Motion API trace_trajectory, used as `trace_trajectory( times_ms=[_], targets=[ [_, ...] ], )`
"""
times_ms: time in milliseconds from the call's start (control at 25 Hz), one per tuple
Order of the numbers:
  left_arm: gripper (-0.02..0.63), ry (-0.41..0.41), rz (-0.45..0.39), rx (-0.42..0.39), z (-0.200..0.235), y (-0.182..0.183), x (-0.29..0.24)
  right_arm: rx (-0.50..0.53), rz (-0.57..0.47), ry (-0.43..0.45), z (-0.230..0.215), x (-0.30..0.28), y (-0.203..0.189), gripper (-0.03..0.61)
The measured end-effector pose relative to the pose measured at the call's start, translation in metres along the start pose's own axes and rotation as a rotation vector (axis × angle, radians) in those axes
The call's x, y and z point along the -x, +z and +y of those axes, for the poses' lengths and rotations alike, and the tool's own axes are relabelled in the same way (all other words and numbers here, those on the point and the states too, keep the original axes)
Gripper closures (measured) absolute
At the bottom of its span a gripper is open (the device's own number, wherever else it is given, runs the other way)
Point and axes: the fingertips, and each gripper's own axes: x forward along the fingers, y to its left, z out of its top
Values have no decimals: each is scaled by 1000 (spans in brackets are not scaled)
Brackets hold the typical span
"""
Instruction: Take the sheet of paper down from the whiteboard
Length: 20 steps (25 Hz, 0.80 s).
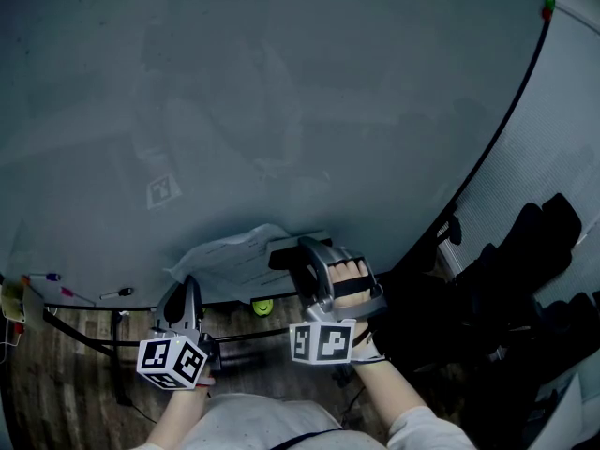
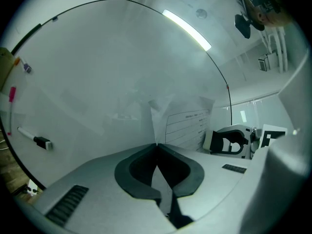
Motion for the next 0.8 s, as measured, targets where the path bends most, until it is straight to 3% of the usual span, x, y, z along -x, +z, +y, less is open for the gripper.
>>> trace_trajectory(
  times_ms=[800],
  targets=[
    [598,36,-3,28,18,2,7,2,18,-7,-1,-2,2,328]
  ],
)
